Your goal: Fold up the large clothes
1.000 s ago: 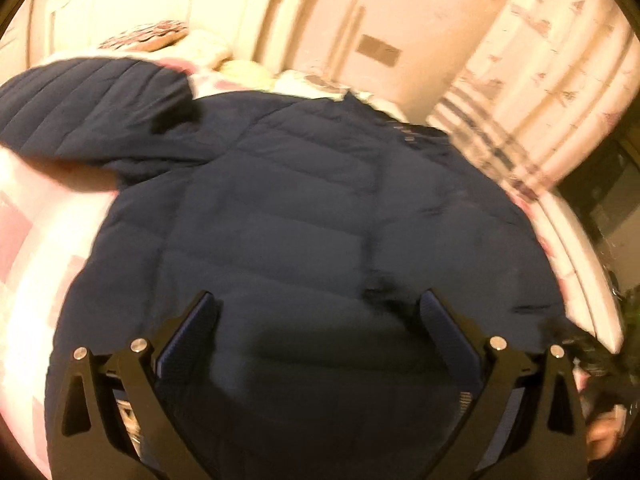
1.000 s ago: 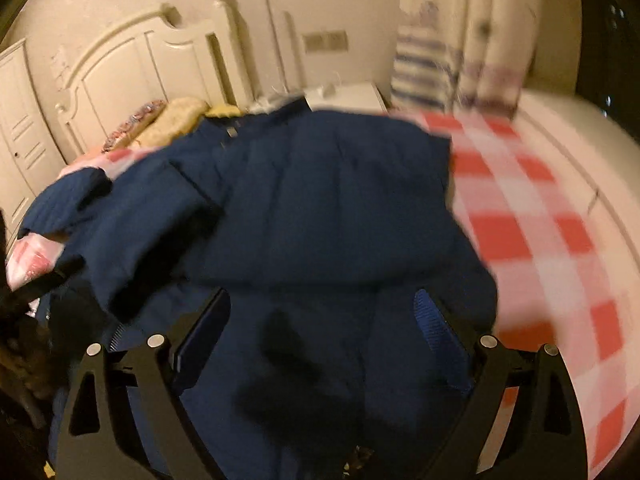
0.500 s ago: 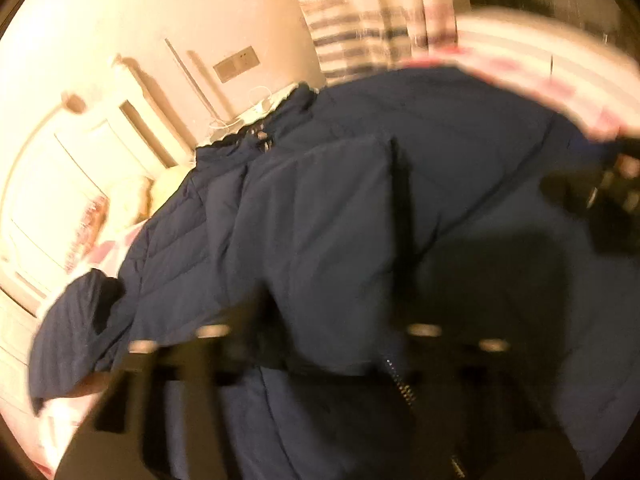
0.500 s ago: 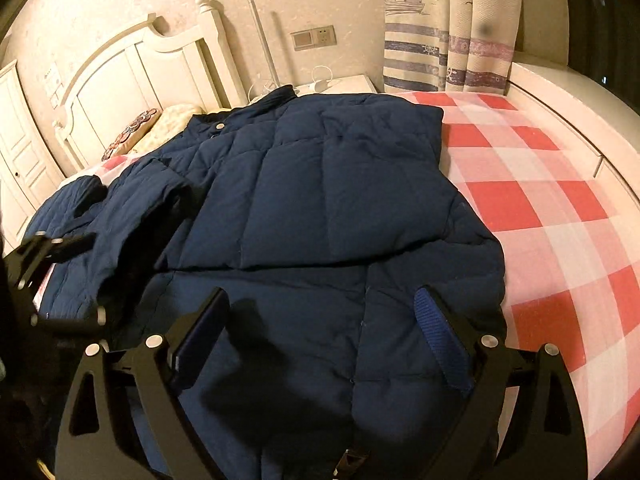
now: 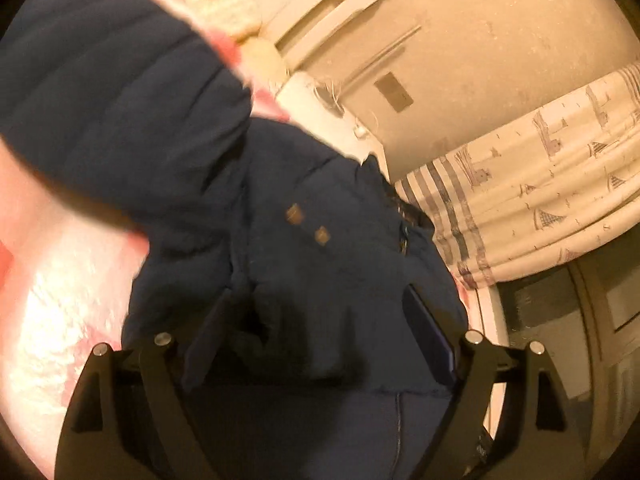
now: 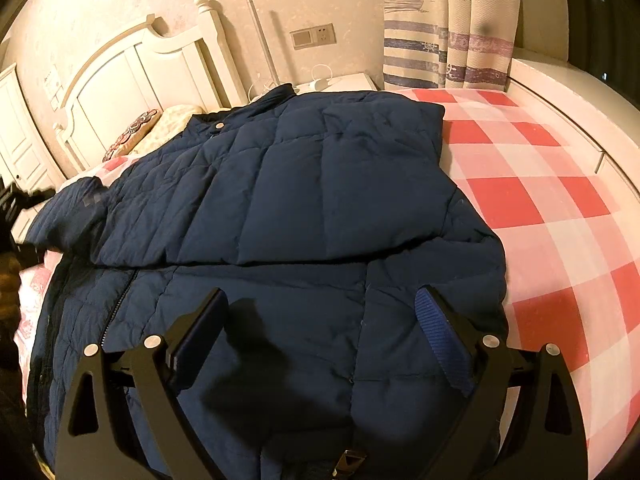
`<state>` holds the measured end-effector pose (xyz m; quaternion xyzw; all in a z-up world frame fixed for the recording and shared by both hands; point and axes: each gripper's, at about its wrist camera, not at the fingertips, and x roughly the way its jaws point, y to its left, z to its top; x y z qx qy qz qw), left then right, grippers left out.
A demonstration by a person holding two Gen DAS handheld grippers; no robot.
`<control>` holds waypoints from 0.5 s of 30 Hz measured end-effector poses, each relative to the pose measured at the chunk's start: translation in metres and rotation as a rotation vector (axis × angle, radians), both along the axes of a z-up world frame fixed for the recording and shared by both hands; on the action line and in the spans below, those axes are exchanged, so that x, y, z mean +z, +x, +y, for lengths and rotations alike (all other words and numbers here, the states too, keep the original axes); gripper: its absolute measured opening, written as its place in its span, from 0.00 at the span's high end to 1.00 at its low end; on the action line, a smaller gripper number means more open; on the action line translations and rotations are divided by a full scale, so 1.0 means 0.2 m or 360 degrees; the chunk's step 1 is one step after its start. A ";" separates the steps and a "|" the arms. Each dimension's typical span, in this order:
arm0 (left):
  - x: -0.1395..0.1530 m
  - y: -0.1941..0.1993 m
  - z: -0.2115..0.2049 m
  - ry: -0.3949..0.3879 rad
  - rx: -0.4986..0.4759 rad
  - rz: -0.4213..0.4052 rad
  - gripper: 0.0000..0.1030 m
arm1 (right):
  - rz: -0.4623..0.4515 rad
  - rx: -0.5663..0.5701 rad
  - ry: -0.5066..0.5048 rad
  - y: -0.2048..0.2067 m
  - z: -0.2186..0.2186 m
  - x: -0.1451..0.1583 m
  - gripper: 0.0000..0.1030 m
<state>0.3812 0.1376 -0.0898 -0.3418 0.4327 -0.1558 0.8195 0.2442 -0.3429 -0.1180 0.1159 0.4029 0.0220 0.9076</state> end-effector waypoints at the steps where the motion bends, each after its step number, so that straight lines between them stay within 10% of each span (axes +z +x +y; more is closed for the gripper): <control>1: -0.01 0.00 0.00 0.0006 0.0000 0.0011 0.21 | 0.0005 -0.0004 -0.0003 0.00 0.00 0.00 0.11; 3: -0.02 -0.04 -0.01 0.0173 0.0124 0.0014 0.50 | 0.0007 -0.0005 -0.0004 0.00 0.00 0.00 0.11; 6: 0.15 -0.16 -0.14 0.0497 0.0223 -0.0217 0.50 | 0.0008 -0.0006 -0.0007 0.00 0.00 0.00 0.11; 10: 0.29 -0.15 -0.52 0.1092 -0.0076 -0.0431 0.06 | 0.0029 -0.0004 -0.0040 0.01 0.02 -0.01 0.11; 15: 0.00 0.03 -0.63 0.1343 -0.0274 -0.0121 0.06 | 0.0073 0.0005 -0.0112 0.02 0.04 -0.01 0.11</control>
